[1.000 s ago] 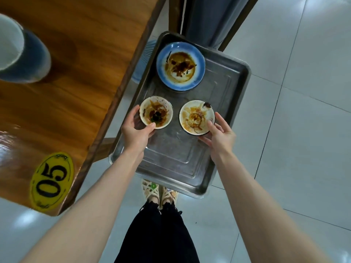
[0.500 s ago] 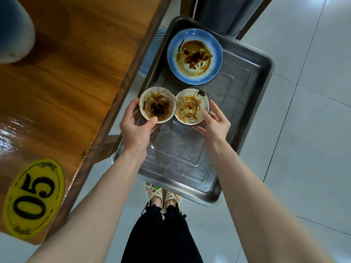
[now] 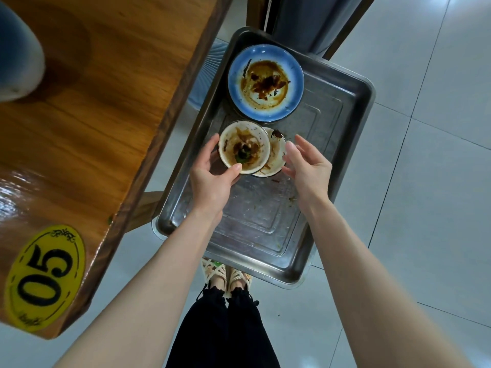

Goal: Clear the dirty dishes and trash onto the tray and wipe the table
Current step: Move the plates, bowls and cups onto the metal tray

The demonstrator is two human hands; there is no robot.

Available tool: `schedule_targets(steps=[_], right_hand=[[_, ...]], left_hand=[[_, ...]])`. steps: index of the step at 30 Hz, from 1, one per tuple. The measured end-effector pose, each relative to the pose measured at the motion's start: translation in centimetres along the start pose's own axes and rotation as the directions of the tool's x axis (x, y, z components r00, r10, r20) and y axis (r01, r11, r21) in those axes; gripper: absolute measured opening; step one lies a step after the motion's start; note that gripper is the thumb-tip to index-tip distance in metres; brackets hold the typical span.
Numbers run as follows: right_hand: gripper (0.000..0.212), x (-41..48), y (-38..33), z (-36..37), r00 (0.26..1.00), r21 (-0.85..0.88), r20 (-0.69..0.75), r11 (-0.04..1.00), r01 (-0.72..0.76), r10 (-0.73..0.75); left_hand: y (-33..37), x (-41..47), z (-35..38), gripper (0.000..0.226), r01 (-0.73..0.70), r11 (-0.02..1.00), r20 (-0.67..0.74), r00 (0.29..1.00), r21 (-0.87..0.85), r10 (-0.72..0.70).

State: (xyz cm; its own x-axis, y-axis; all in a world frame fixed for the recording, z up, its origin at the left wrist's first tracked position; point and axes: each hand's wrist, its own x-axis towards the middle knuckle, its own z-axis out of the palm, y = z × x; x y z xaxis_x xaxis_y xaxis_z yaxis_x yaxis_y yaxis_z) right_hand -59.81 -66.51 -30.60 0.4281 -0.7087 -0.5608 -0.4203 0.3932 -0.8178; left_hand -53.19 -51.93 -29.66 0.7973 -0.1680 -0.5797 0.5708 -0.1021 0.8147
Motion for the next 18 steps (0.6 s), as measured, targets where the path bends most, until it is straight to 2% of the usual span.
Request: schedule_targets(steps=[2, 4, 8, 12, 18], right_hand=[[0.039, 0.0, 0.0, -0.2, 0.994, 0.002, 0.106, 1.0, -0.01, 0.01], [0.032, 0.1, 0.0, -0.3, 0.989, -0.005, 0.148, 1.0, -0.006, 0.007], [0.02, 0.4, 0.3, -0.7, 0.988, -0.002, 0.153, 1.0, -0.007, 0.007], [0.022, 0.8, 0.5, -0.7, 0.993, -0.01, 0.119, 1.0, -0.009, 0.01], [0.025, 1.2, 1.1, -0.4, 0.995, -0.051, 0.09, 0.998, -0.026, 0.031]], left_hand=[[-0.3, 0.1, 0.8, 0.067, -0.006, 0.999, 0.031, 1.0, 0.05, 0.004], [-0.6, 0.3, 1.4, 0.066, -0.011, 0.995, 0.05, 0.999, 0.103, 0.006], [-1.3, 0.7, 2.2, 0.065, -0.035, 0.982, 0.069, 0.997, 0.186, 0.023], [-1.7, 1.3, 2.5, 0.066, -0.048, 0.953, 0.057, 0.998, 0.299, 0.032], [-2.1, 2.3, 2.5, 0.069, -0.038, 0.928, 0.059, 0.998, 0.371, 0.017]])
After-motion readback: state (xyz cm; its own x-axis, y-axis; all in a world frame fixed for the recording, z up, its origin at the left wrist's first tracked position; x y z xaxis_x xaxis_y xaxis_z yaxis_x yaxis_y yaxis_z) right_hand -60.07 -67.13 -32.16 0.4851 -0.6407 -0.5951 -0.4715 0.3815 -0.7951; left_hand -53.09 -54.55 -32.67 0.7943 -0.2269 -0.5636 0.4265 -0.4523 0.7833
